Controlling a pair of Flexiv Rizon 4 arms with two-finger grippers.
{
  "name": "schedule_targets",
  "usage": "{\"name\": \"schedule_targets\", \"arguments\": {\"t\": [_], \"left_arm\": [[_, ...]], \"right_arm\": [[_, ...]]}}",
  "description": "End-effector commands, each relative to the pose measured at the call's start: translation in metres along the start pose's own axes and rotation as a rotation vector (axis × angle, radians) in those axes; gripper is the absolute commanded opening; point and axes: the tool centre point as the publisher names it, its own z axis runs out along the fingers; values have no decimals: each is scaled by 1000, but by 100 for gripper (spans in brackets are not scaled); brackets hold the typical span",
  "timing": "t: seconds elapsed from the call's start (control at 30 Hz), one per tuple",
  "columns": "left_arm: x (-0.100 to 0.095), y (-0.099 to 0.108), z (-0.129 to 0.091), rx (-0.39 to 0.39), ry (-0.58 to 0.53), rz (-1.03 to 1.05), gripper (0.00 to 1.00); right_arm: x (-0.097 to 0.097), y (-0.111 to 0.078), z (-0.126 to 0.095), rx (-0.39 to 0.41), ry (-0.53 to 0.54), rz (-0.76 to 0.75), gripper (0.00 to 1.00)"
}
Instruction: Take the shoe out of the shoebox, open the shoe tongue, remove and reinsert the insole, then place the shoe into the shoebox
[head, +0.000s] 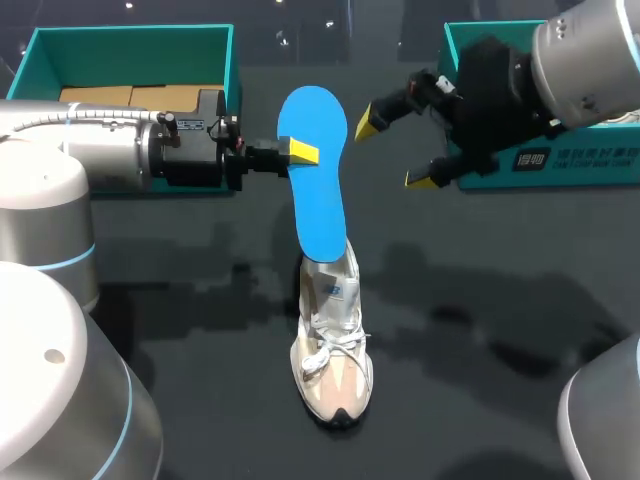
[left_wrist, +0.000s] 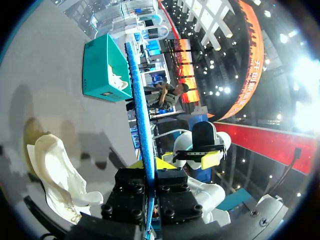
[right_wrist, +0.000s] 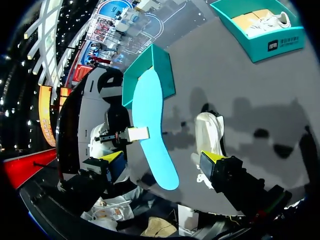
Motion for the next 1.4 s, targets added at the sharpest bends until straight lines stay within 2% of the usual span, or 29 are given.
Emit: {"name": "schedule_targets", "arguments": {"t": [0.03, 0.5, 1.0, 1.4], "left_arm": [[-1, 0, 1, -1, -1, 0, 0], [-1, 0, 1, -1, -1, 0, 0], [-1, 0, 1, -1, -1, 0, 0], [-1, 0, 1, -1, -1, 0, 0]], "right_arm": [[-7, 4, 6, 8, 531, 6, 100], [-16, 9, 14, 19, 649, 23, 100], [-25, 20, 20, 92, 650, 156, 100], [-21, 22, 25, 104, 640, 196, 100]]}}
